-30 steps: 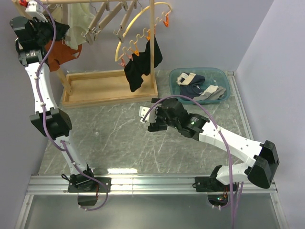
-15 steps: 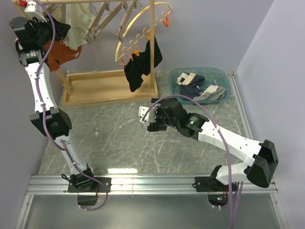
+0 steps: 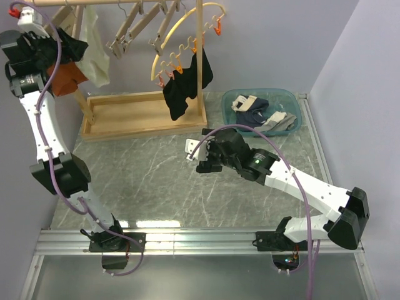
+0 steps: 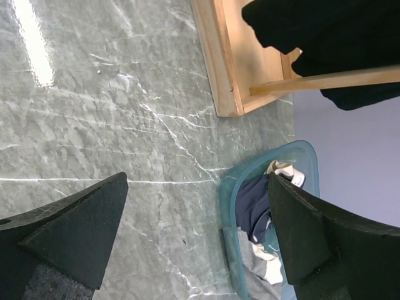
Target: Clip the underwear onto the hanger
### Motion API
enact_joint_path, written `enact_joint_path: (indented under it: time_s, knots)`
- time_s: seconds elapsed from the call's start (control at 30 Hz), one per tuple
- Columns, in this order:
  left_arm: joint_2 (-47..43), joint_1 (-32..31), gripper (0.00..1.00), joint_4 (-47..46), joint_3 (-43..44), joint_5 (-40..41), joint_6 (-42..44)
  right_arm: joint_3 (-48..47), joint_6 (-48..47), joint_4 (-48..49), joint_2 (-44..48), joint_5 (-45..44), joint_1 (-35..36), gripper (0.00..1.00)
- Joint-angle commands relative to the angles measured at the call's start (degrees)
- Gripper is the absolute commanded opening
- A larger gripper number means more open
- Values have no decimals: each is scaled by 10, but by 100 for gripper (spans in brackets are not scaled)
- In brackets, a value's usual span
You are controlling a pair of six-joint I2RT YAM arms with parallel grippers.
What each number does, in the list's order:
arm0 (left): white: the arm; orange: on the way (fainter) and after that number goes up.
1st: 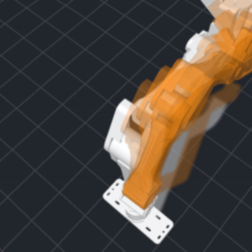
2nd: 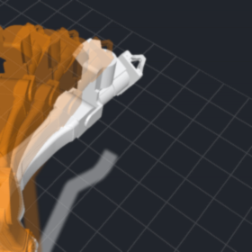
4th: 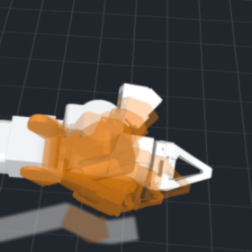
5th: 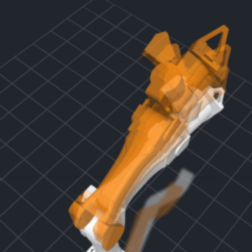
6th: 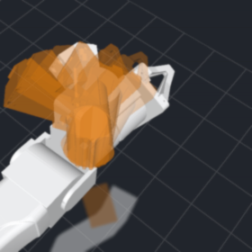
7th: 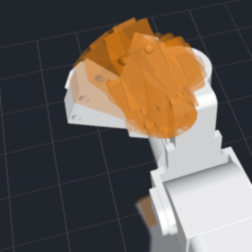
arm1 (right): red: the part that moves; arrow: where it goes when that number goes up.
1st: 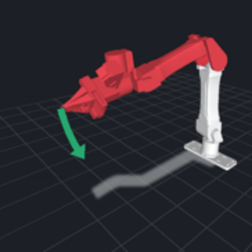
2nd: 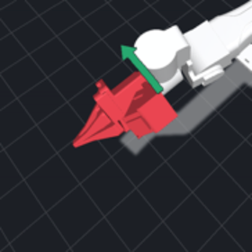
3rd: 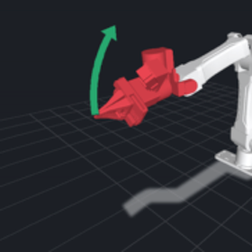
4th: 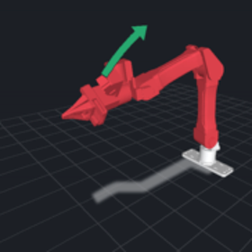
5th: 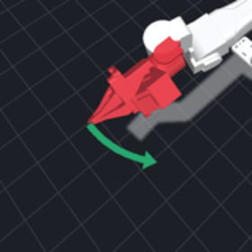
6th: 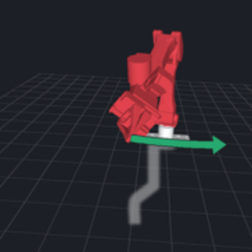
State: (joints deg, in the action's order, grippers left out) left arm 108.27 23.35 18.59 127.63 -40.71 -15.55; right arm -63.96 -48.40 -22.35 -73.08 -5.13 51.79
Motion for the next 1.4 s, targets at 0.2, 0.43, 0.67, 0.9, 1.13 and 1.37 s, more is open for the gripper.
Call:
enact_joint_path:
  time_s: [0.2,0.43,0.67,0.9,1.13,1.37]
  knots:
    - [-126,18,94,2,-31,-5,3,-18,30,-10,47,-15,-4,100]
    - [-188,30,99,57,-44,21,15,7,47,-7,77,-2,-23,100]
    - [-286,37,99,181,-156,-3,97,12,120,-26,107,37,-90,100]
    - [-381,23,99,319,-384,-32,255,42,257,-45,120,85,-185,100]
    - [-401,-129,99,295,-599,110,279,123,370,-30,148,139,-273,100]
    - [-375,-258,99,178,-688,159,201,176,461,-15,143,211,-380,100]
